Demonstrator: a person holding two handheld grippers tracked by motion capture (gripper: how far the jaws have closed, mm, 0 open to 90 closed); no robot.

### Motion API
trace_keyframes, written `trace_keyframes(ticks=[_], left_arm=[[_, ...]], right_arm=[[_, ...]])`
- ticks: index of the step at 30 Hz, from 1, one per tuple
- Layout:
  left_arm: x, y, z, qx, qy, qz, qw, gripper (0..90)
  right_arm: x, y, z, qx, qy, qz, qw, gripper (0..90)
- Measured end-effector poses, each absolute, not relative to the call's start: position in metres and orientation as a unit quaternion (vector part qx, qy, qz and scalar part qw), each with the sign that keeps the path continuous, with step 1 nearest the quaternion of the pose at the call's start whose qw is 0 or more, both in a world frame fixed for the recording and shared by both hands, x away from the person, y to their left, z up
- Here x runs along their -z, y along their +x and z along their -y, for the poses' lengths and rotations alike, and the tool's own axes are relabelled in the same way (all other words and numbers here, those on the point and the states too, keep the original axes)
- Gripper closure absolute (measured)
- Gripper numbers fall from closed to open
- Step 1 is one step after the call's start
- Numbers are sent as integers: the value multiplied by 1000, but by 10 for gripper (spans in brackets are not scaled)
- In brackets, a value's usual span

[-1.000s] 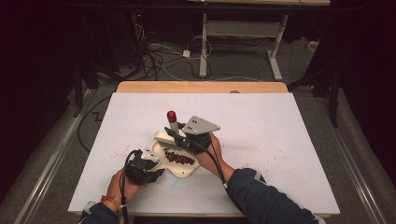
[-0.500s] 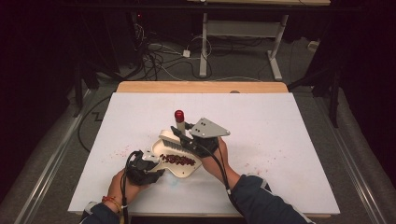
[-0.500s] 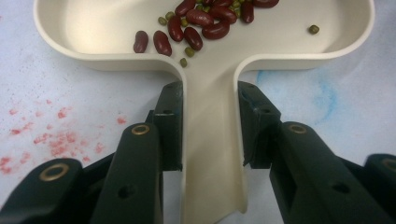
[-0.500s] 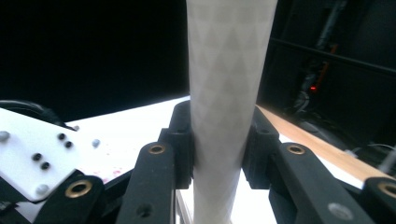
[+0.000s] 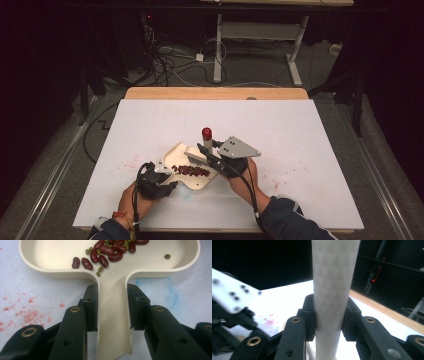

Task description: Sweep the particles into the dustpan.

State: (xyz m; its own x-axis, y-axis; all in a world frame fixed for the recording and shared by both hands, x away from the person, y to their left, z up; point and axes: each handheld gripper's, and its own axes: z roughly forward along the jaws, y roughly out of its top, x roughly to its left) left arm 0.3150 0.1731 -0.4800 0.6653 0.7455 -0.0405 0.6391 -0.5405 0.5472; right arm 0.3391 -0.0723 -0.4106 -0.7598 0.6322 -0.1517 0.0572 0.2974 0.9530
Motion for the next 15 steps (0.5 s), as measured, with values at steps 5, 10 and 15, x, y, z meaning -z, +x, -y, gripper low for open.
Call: trace_keyframes(ticks=[5,10,15], left_arm=[[479,315,-173,-100,874,-395,266,632],[480,316,-173,-98,872,-397,269,632],[480,316,-174,-98,872,-395,272,632]], right_arm=[[411,329,66,-553,218,-766,246,701],[409,320,57,-556,209,-771,228,701],[406,321,58,-561,210,-765,238,701]])
